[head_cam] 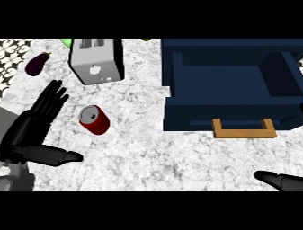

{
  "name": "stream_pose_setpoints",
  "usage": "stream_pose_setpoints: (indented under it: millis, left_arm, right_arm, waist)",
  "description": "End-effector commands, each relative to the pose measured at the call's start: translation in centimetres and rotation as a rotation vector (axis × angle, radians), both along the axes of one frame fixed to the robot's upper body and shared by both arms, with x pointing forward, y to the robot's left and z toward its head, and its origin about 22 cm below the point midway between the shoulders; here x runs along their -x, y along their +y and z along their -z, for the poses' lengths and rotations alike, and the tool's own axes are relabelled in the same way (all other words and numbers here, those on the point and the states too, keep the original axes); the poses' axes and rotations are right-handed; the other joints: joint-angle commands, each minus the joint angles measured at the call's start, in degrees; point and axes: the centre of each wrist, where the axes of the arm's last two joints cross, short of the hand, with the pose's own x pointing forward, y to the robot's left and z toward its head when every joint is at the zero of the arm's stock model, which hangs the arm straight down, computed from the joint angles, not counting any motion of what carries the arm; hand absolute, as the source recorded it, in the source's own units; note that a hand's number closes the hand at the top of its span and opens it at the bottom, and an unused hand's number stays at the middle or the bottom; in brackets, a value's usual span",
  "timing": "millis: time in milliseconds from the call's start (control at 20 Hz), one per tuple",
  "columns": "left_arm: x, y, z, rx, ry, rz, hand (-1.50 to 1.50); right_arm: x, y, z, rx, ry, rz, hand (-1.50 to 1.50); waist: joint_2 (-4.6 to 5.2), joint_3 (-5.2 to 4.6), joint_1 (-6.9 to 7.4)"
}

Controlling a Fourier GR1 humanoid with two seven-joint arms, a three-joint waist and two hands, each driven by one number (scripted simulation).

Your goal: Pick up the can, place it into the drawer and close the drawer

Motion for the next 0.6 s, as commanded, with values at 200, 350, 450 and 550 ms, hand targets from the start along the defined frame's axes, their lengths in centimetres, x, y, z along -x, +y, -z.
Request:
stream_pose_setpoints:
  millis: [200, 350, 450, 550]
  left_arm:
    - [0.8, -0.8, 6.2, -0.044, 0.032, -0.021, -1.50]
    - [0.8, -1.7, 7.8, -0.055, 0.027, -0.051, -1.50]
    - [-1.2, -1.4, 8.0, -0.058, 0.037, -0.064, -1.50]
    - [-0.3, -1.1, 9.7, -0.045, 0.051, -0.092, -1.50]
  right_arm:
    - [1.3, -0.5, -0.5, -0.008, -0.018, -0.005, -1.50]
    - [1.3, -0.6, -1.2, 0.002, -0.008, 0.000, -1.50]
    - [2.1, -1.0, 0.0, 0.008, 0.005, 0.017, -1.50]
    - [2.0, -2.1, -0.9, -0.009, 0.000, 0.012, -1.50]
  waist:
    - [0.01, 0.00, -0.03]
    - [0.01, 0.00, -0.01]
    - [0.02, 0.00, -0.14]
    - [0.01, 0.00, -0.10]
